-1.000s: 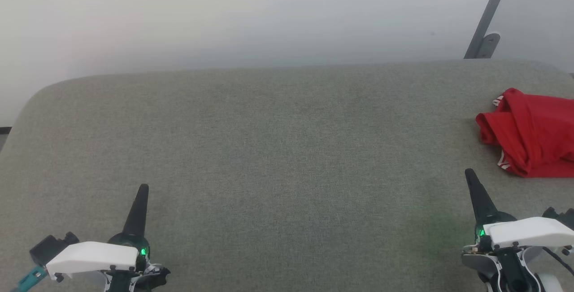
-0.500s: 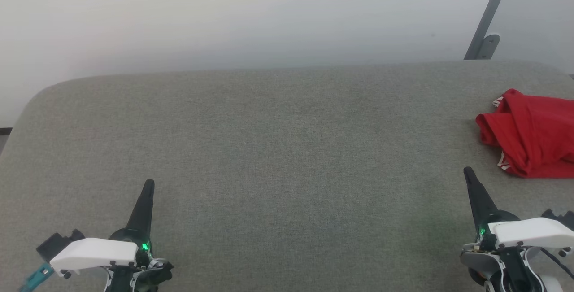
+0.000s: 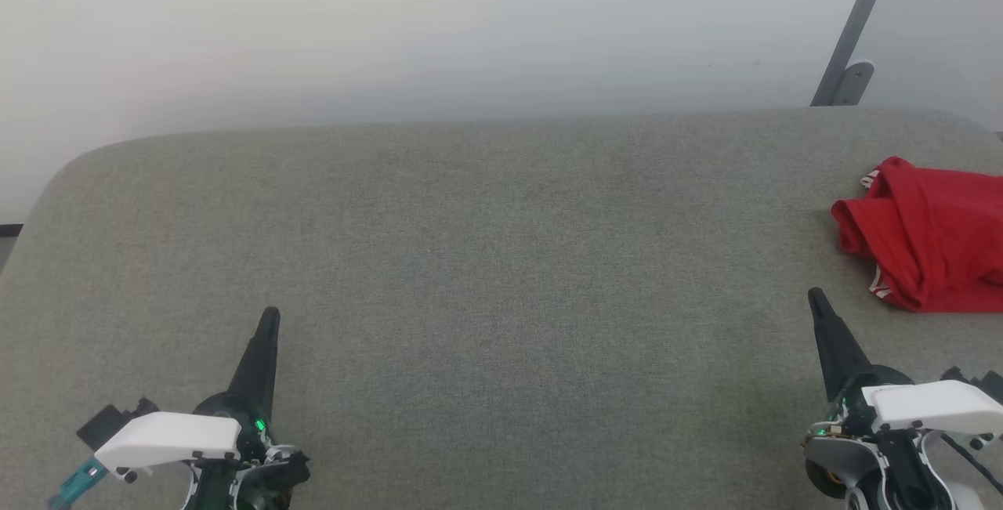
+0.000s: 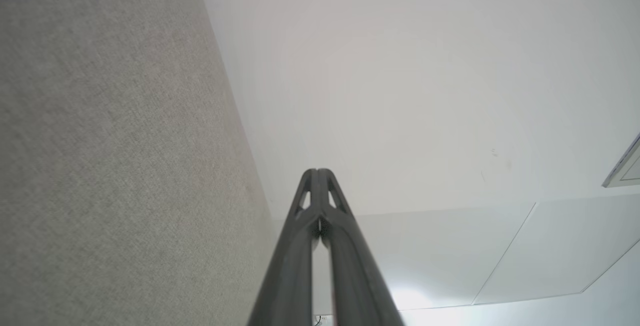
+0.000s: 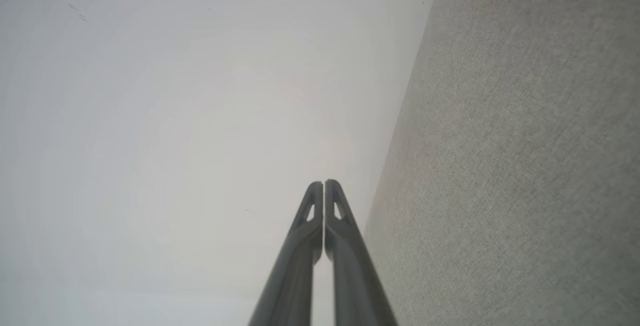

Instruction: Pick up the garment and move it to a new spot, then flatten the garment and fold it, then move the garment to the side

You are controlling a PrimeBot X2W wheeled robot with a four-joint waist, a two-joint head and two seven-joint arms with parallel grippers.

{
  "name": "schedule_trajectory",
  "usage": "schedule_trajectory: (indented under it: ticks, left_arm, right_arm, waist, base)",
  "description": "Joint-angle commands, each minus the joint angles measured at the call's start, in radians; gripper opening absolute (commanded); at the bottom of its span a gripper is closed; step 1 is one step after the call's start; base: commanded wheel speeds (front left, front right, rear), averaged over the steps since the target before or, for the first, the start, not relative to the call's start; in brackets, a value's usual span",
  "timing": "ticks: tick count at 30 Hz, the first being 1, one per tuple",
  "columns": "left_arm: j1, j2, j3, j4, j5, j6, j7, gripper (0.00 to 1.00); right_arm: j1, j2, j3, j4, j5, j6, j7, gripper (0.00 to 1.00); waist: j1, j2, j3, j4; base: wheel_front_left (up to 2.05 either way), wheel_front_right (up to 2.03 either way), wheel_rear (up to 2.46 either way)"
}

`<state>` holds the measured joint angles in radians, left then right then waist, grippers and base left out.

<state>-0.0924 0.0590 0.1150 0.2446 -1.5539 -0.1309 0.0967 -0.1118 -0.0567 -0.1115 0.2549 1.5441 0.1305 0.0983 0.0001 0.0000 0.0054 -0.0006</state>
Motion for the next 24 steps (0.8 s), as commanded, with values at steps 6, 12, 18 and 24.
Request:
schedule_trajectory:
  ticks: [6,12,18,24]
  left_arm:
    - [-0.019,-0.008,-0.001,0.000,-0.048,0.000,0.016,0.00]
    - [-0.022,-0.011,-0.001,0.001,-0.060,0.000,0.021,0.00]
    - [-0.022,-0.011,-0.001,0.001,-0.060,0.000,0.021,0.00]
    - [-0.022,-0.011,-0.001,0.001,-0.060,0.000,0.021,0.00]
  right_arm:
    - [0.006,0.008,-0.003,-0.012,0.051,0.000,0.015,0.00]
    - [0.007,0.009,-0.004,-0.013,0.070,0.000,0.020,0.00]
    - [0.007,0.009,-0.004,-0.013,0.071,0.000,0.019,0.00]
    - [0.007,0.009,-0.004,-0.013,0.071,0.000,0.019,0.00]
  waist:
    - [-0.0001,0.0000,-0.001,0.000]
    - [-0.0001,0.0000,-0.002,0.001]
    - [-0.0001,0.0000,-0.002,0.001]
    - [-0.0001,0.0000,-0.002,0.001]
  base:
    - [0.00,0.00,0.00]
    - [0.00,0.00,0.00]
    - [0.00,0.00,0.00]
    - [0.00,0.00,0.00]
